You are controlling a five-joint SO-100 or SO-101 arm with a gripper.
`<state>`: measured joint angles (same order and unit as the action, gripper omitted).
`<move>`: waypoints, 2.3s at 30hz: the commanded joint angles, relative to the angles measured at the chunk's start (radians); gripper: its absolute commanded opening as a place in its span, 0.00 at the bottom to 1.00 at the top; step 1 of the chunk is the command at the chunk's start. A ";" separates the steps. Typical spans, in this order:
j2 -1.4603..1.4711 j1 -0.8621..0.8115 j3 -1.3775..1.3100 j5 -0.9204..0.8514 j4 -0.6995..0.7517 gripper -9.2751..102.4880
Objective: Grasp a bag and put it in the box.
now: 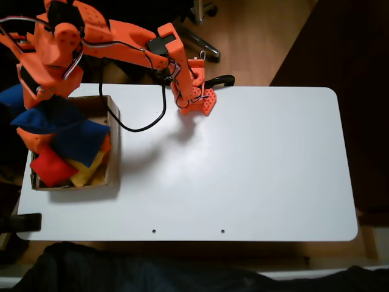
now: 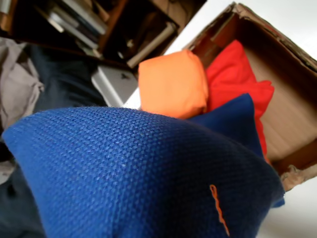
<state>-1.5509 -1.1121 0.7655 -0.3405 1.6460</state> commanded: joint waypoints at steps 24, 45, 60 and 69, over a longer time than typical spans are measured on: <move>0.094 -0.084 -0.002 -0.041 -0.061 0.18; 0.193 -0.176 0.074 -0.103 -0.074 0.17; 0.178 -0.166 0.181 -0.143 -0.098 0.17; 0.146 -0.127 0.239 -0.149 -0.118 0.17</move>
<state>-1.3545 -1.2763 1.0002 -0.4801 1.5309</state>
